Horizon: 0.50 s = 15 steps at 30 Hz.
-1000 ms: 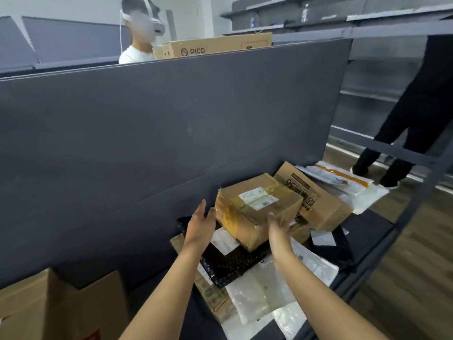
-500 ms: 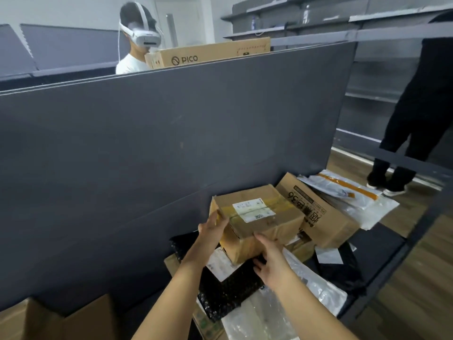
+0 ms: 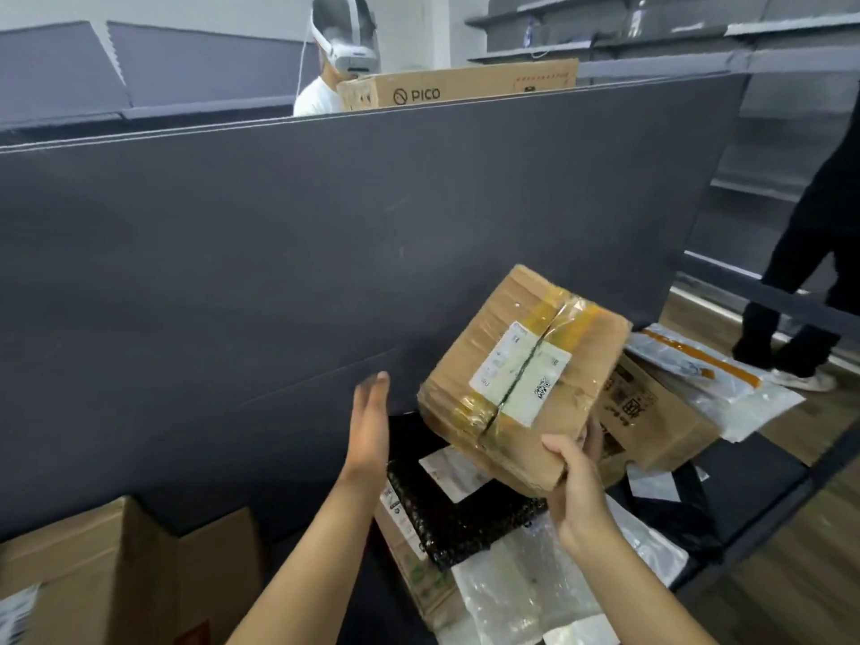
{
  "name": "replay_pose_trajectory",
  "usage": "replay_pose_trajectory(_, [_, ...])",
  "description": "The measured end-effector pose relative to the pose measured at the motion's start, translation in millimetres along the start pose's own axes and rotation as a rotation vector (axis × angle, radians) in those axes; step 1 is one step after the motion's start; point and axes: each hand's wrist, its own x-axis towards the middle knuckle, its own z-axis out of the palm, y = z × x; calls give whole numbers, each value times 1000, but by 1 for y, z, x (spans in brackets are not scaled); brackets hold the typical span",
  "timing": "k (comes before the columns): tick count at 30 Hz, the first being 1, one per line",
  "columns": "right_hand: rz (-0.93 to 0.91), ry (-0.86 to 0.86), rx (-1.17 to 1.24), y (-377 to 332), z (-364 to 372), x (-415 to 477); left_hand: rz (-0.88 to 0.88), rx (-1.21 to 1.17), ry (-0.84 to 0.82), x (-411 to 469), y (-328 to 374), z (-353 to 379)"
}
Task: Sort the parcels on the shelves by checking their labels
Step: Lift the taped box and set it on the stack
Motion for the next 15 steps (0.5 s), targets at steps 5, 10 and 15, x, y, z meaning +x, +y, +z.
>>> replay_pose_trajectory(5, [-144, -313, -200, -14, 23, -21, 88, 51, -294, -20, 14, -40])
replay_pose_trajectory(10, [-85, -512, -267, -10, 51, -39, 133, -17, -245, -53, 17, -57])
replay_pose_trajectory(15, [-60, -666, -396, -16, 77, -54, 202, -20, -131, -75, 19, -86])
